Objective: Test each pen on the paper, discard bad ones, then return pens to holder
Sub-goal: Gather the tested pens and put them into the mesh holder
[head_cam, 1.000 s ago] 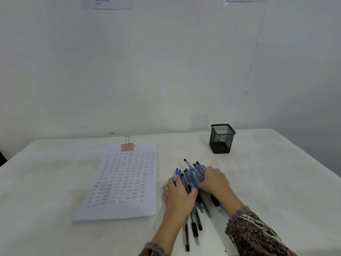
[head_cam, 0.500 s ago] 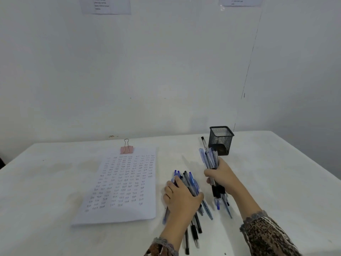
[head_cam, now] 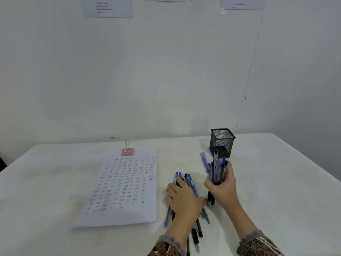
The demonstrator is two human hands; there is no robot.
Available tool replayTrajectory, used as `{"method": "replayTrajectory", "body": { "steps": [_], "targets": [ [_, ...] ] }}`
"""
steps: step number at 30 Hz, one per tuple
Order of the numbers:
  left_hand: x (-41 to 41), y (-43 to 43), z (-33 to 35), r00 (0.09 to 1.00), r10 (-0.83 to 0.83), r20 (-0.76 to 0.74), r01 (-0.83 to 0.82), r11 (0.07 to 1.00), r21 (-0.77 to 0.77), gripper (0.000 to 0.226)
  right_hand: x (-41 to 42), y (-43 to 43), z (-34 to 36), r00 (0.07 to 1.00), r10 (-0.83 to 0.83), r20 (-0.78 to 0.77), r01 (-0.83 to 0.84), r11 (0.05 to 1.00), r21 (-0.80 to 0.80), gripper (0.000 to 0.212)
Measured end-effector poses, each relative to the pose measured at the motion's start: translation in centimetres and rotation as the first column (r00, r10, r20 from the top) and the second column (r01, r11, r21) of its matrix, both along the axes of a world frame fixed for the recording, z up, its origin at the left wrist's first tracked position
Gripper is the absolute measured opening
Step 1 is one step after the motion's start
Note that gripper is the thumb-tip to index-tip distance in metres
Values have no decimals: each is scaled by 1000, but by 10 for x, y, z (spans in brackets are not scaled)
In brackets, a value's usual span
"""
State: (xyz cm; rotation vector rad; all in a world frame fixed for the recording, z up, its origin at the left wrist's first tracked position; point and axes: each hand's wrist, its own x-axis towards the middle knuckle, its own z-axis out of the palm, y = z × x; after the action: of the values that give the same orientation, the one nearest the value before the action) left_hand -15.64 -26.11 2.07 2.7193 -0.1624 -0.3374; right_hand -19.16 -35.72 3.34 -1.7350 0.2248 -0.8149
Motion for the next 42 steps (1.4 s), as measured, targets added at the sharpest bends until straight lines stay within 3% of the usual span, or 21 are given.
{"method": "replayTrajectory", "body": {
  "steps": [5,13,18,25,27,30,34,42],
  "targets": [
    [2,1,4,1000,-16,10,16,1000,14,111,-3,3,-5,999,-23,-25,26,992,126,43],
    [2,-4,5,1000,-11,9,10,998,56,111,7,-2,-2,992,-85,-91,99,982,163,42],
    [7,2,1,999,-20,35,21,1000,-14,98,3,2,-6,992,-117,-43,123,970,208,41],
    [16,5,7,999,3,-51,-6,997,-71,65,8,0,1,980,-125,-157,165,947,275,37],
    [18,5,7,999,2,-34,-5,997,-72,61,8,-8,2,950,-69,-303,161,944,289,32],
    [24,9,7,1000,-4,3,5,993,-115,62,4,-11,5,862,143,-486,95,897,432,26],
    [33,13,11,1000,-2,17,5,980,-201,56,-1,1,5,796,327,-510,30,819,572,23],
    [37,24,18,997,75,-11,-73,914,-399,53,4,16,-2,751,447,-486,-52,774,632,30]
  ]
}}
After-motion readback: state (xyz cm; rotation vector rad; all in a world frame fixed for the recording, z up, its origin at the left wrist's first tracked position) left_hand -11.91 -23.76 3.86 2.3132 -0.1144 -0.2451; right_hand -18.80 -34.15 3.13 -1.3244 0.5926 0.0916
